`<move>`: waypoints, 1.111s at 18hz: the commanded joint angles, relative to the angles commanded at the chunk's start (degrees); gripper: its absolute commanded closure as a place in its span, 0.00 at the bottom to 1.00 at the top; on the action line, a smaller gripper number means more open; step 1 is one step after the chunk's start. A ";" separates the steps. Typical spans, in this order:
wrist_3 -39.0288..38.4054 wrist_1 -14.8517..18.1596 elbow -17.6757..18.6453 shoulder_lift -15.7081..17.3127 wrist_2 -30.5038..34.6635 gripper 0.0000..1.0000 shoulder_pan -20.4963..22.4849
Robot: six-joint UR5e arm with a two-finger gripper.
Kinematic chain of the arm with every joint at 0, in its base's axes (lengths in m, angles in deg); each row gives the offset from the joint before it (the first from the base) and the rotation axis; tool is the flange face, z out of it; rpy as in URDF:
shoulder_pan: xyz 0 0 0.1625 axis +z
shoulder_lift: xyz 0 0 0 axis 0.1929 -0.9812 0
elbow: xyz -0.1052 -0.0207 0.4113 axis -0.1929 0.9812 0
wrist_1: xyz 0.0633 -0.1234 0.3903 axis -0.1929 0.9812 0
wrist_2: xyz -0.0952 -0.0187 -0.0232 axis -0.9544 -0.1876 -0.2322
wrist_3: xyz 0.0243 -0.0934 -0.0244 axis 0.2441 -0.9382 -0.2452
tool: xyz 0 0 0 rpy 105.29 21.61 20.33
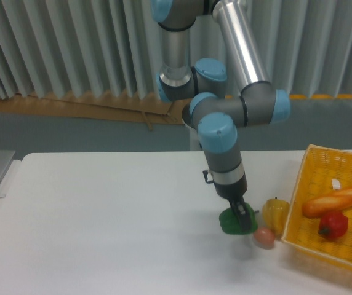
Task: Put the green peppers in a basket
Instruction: 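Lift the green pepper and carry it over the yellow basket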
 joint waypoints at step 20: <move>40.76 3.00 1.23 1.94 -6.51 0.55 22.32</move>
